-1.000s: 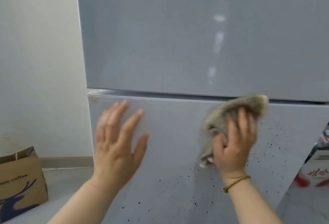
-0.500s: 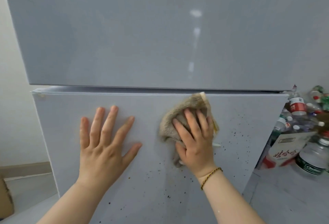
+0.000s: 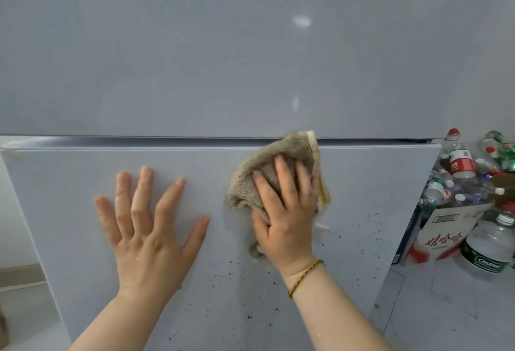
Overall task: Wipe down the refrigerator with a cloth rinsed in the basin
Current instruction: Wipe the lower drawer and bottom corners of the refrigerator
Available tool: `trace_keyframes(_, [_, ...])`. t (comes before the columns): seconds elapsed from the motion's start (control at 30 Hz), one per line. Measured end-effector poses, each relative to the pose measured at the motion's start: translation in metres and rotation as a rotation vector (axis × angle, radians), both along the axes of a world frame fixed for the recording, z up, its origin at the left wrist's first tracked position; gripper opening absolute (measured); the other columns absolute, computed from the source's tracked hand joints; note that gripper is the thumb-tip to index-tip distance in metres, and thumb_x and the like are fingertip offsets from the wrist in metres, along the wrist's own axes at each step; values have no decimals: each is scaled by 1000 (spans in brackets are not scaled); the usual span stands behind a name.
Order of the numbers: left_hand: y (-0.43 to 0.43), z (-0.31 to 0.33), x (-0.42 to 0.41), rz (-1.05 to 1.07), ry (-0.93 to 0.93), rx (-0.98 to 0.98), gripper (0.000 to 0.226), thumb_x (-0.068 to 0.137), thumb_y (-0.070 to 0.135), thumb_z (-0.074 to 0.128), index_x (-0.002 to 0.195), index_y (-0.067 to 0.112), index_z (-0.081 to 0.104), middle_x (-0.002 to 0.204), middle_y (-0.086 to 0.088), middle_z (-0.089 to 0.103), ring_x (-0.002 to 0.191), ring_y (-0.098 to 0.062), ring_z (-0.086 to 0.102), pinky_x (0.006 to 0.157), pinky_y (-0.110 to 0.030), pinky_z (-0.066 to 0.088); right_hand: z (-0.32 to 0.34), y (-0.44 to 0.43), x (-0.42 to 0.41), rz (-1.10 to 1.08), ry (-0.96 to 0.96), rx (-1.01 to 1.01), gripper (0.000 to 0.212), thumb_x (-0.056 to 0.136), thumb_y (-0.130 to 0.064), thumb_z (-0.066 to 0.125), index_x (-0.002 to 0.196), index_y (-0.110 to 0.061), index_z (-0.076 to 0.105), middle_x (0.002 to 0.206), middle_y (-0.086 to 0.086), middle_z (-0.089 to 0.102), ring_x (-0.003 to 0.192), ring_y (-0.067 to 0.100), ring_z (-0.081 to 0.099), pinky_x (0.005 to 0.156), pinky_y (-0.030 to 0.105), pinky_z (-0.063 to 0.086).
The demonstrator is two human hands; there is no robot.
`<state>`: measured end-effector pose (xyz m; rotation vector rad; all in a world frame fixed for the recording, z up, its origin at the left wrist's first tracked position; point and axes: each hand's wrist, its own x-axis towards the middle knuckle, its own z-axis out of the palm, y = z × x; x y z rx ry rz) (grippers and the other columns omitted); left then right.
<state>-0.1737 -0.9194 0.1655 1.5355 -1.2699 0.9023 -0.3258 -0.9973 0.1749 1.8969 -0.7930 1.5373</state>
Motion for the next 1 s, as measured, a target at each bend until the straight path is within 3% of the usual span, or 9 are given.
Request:
trace_keyframes(0.1, [1, -1, 4, 6, -27, 29, 61, 88, 62, 24, 125, 16, 40, 135, -12, 24, 142, -8, -12, 115, -35, -12, 22, -19, -31, -63, -92, 12, 48, 77, -26, 43, 125, -23, 40, 136, 10, 34, 128, 30, 24, 104, 49, 22])
trace_keyframes(0.23, [0, -1, 4, 20, -50, 23, 59, 89, 60, 26, 124, 15, 41, 134, -14, 26, 139, -24, 2, 116, -36, -10, 49, -30, -51, -25, -653, 247, 53, 82, -30, 39, 131, -9, 45, 143, 23, 34, 132, 37, 26, 108, 52, 22])
trace_keyframes(0.3, [0, -2, 3, 25, -48, 8, 58, 89, 59, 26, 124, 15, 41, 133, -14, 26, 141, -21, -1, 116, -36, -10, 53, -23, -29, -52, -769, 279, 53, 83, -31, 40, 128, -4, 50, 141, 24, 38, 129, 42, 32, 107, 54, 25])
trace_keyframes(0.4, [0, 0, 1, 7, -14, -3, 59, 89, 60, 26, 123, 15, 42, 134, -14, 25, 143, -11, -8, 116, -36, -9, 41, -8, 8, -91, -424, 86, 43, 80, -30, 45, 120, -14, 45, 137, 17, 39, 122, 35, 34, 104, 49, 24])
trace_keyframes(0.5, [2, 1, 0, -8, 3, 35, 62, 87, 64, 24, 123, 16, 42, 135, -13, 24, 138, -23, 2, 116, -34, -10, 30, -1, 10, -24, -52, -21, 45, 74, -30, 49, 119, -24, 44, 134, 5, 35, 128, 29, 28, 108, 52, 16])
trace_keyframes(0.6, [4, 3, -3, -19, 14, 44, 62, 88, 63, 22, 125, 16, 41, 136, -14, 23, 136, -25, 3, 116, -33, -10, 32, -17, -24, -21, -14, -39, 49, 76, -34, 47, 124, -26, 42, 135, 4, 34, 131, 25, 23, 108, 50, 18])
trace_keyframes(0.8, [-1, 2, -22, -154, -218, 19, 44, 95, 42, 28, 128, 14, 39, 133, -18, 30, 143, -15, 4, 117, -38, 1, 13, -50, -110, -67, -533, 282, 59, 82, -42, 38, 135, -18, 35, 147, 13, 28, 134, 30, 19, 110, 50, 18])
trace_keyframes(0.9, [-4, -2, -26, -171, -297, 72, 44, 95, 44, 25, 131, 21, 34, 133, -16, 33, 143, -9, -2, 116, -40, 1, 3, -45, -117, 18, -949, 563, 78, 76, -50, 33, 142, -9, 28, 154, 6, 15, 142, 27, 9, 116, 44, 11])
trace_keyframes(1.0, [-7, -4, -30, -99, -297, 119, 48, 95, 50, 22, 126, 20, 42, 134, -15, 33, 143, -19, 2, 116, -41, -4, 12, -40, -106, 25, -1093, 624, 72, 78, -41, 32, 144, -11, 26, 155, 4, 11, 142, 25, 7, 117, 44, 11])
